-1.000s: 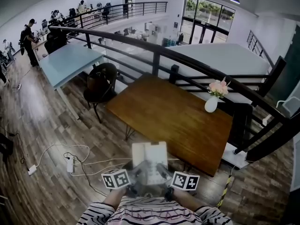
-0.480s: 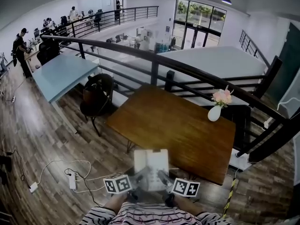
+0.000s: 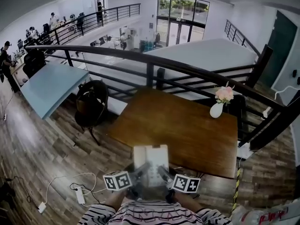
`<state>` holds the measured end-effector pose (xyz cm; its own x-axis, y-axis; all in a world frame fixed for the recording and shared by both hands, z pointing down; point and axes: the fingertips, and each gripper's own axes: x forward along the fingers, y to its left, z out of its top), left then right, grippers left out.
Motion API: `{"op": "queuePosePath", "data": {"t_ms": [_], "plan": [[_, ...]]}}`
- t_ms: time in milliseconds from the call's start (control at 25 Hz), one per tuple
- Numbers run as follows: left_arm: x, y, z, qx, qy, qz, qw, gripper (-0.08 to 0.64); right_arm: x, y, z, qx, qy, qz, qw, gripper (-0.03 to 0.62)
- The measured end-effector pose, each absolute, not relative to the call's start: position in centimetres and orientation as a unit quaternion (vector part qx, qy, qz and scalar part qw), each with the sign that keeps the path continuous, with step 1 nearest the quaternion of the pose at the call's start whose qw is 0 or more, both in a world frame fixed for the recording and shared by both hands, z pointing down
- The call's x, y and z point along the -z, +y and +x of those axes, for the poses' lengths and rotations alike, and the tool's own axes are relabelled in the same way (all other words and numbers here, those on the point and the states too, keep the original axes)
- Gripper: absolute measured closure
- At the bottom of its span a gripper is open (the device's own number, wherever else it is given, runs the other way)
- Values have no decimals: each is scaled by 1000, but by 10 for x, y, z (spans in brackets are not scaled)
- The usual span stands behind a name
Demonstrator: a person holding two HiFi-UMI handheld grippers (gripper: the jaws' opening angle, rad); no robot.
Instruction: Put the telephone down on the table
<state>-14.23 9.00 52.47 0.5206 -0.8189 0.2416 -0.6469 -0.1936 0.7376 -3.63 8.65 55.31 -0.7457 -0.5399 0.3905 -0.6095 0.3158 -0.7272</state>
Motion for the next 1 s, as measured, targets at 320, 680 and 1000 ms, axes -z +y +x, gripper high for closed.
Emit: {"op": "queuePosePath", "data": {"t_ms": [320, 680, 1000], "plan": [[-529, 68, -195, 85, -455, 781, 420, 163, -558, 72, -88, -470, -796, 382, 18, 341], [-545, 14, -217, 84, -449, 777, 433, 163, -573, 20, -112, -479, -787, 388, 27, 341], [-548, -78, -231, 93, -467, 765, 434, 163, -574, -77, -125, -477, -798, 367, 44, 341]]}}
